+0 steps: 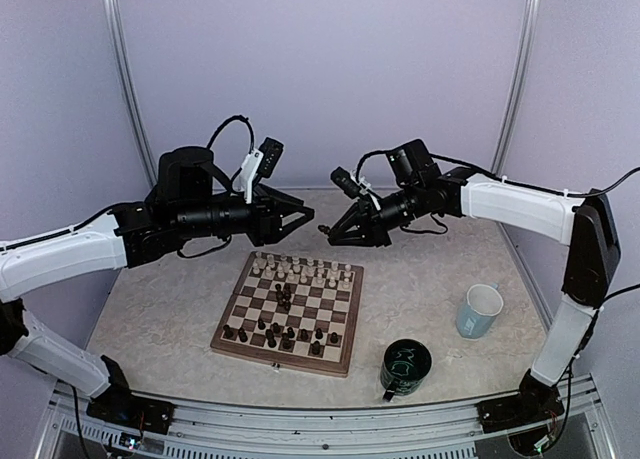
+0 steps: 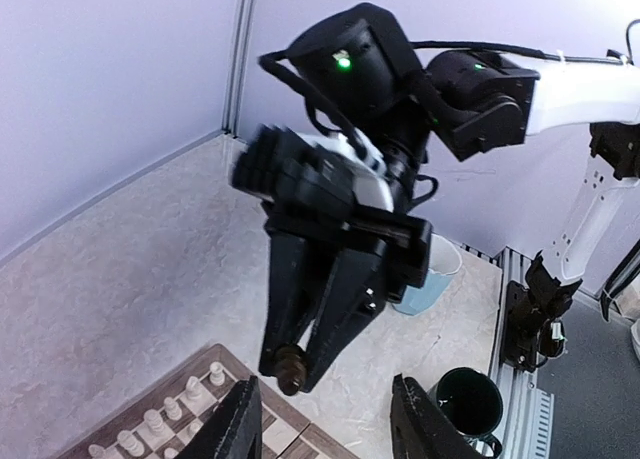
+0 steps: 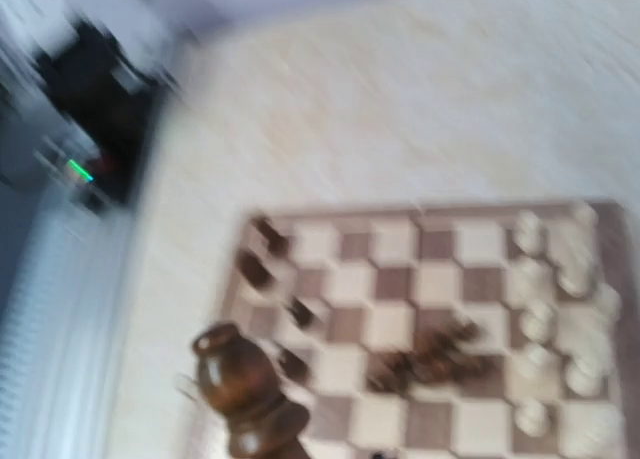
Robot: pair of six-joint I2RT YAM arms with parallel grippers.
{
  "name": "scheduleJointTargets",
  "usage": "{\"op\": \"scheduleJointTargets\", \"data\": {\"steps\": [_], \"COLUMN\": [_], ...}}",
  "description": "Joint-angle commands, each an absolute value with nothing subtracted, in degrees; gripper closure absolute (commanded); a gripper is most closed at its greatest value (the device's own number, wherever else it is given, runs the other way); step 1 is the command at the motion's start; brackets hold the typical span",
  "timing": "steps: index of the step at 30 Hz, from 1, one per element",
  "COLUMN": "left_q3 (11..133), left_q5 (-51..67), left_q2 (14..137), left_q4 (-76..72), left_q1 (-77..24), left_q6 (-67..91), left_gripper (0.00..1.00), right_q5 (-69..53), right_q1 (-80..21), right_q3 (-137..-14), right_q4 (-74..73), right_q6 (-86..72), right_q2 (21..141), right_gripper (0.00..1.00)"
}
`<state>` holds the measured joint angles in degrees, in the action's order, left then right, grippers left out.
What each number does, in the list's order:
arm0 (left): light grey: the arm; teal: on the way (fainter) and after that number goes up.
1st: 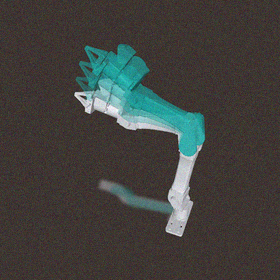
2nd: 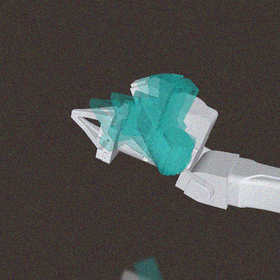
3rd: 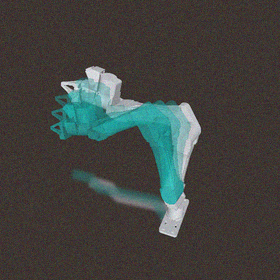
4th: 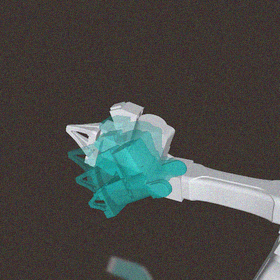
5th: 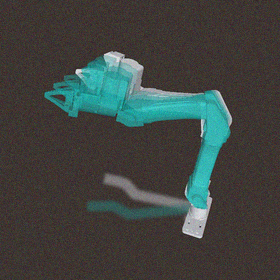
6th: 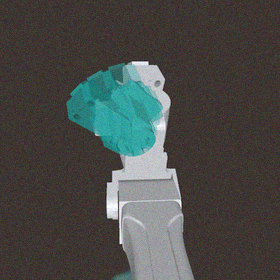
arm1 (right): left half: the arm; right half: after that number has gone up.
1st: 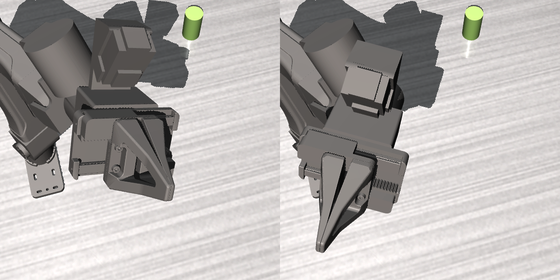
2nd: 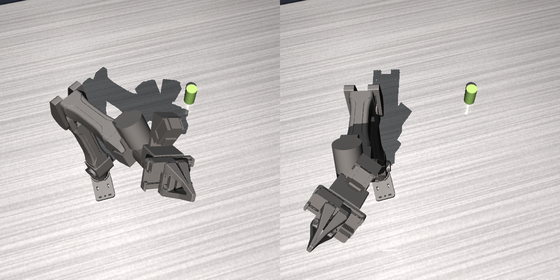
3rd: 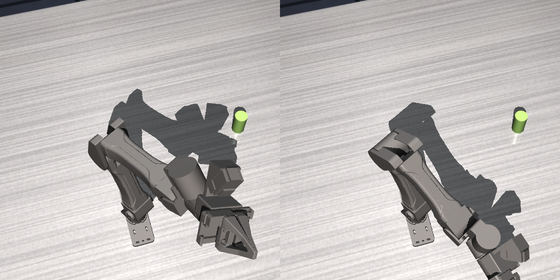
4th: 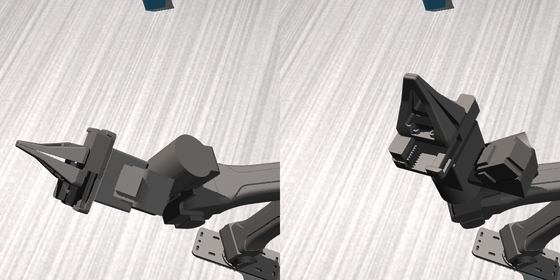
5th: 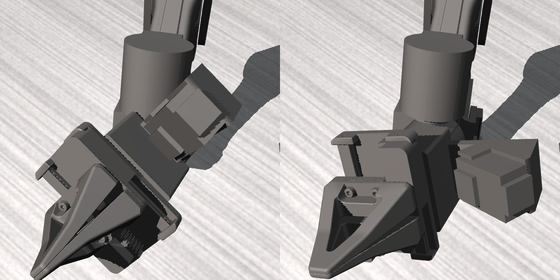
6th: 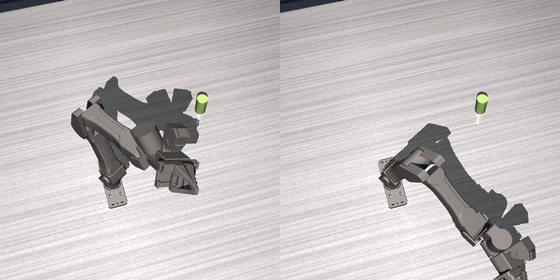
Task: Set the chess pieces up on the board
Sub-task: Pass from the right arm to the left
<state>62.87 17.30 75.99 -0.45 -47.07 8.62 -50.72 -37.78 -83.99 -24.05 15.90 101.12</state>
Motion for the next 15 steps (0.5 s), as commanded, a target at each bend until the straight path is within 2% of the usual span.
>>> {"op": "scheduleJointTargets", "data": {"steps": [1,5,8,15], "left_q3": [62.94,65.58,66.73,69.16], "left_q5": [10.82,10.07,9.87,8.63], "left_q2": [77.04,80.86,83.16,86.02], "left_q4": [-7.4,-4.99,-4.56,-4.5], "left_q1": [-50.64,-52.19,-52.85,-52.82], "left_q6": [7.52,7.98,8.52,9.53], "left_gripper": [0.55,0.53,0.48,0.51], "right_q5": [-67.75,-69.39,-69.31,-69.51], "right_q1": [-34.12,-33.93,-33.93,-33.93], "right_q3": [-82.8,-80.5,-79.74,-79.32], "right_q4": [-14.56,-11.65,-11.31,-11.62], "right_q6": [2.27,0.4,0.55,0.88], "right_q2": [100.54,99.67,99.0,98.11], "right_gripper": [0.95,0.94,0.94,0.93]}}
